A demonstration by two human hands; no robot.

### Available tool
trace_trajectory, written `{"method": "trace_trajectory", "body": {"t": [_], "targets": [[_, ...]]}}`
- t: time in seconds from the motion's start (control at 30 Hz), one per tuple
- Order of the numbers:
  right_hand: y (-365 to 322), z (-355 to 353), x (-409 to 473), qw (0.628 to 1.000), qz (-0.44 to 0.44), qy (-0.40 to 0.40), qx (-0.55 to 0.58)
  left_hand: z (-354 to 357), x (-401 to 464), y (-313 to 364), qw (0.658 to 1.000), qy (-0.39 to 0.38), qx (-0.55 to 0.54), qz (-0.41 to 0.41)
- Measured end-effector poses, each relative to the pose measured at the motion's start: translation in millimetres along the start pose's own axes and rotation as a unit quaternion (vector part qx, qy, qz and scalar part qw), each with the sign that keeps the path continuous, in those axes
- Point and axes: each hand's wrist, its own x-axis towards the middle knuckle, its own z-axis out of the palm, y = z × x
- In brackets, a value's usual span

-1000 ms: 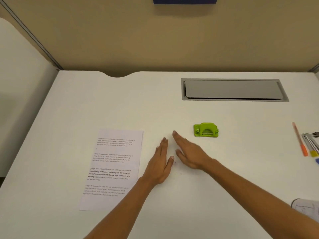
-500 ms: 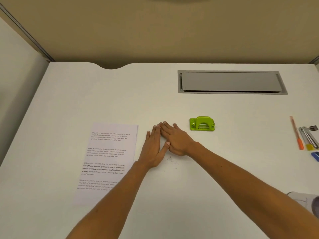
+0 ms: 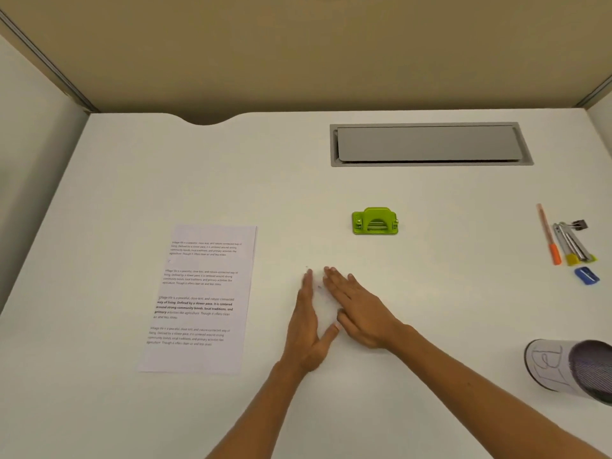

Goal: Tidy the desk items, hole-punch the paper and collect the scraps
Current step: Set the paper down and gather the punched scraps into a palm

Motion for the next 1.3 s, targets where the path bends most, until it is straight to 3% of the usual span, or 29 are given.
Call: {"method": "trace_trajectory", "body": {"t": [0.07,0.13,0.23,0.33,0.4,0.47,0.8,1.03,1.17,1.3], "targets": [[-10,-2,-4,0.996,0.046,0.074,0.026,-14,11,6,0.985,0.053,-0.154,-0.059],[-27,5,-7,0.992,0.057,0.112,-0.025,-31,25,8,0.951,0.091,-0.273,-0.111],[-63,33,-11,0.994,0.009,0.042,-0.098,-58,46,8,0.913,0.127,-0.355,-0.153],[-88,62,-15,0.992,-0.024,-0.039,-0.118,-75,59,11,0.817,0.128,-0.512,-0.233],[-90,71,-16,0.991,-0.02,-0.044,-0.121,-77,60,12,0.765,0.116,-0.579,-0.257],[-83,68,-15,0.991,-0.013,-0.039,-0.131,-74,56,11,0.743,0.114,-0.603,-0.269],[-24,17,3,0.98,0.068,-0.013,-0.186,-75,46,13,0.714,0.146,-0.632,-0.265],[-69,44,30,0.988,0.028,0.011,-0.155,-92,41,6,0.714,0.188,-0.631,-0.238],[-82,44,76,0.98,0.111,0.023,-0.164,-103,40,1,0.739,0.245,-0.588,-0.219],[-78,41,88,0.964,0.194,0.021,-0.178,-102,39,2,0.746,0.239,-0.581,-0.222]]}}
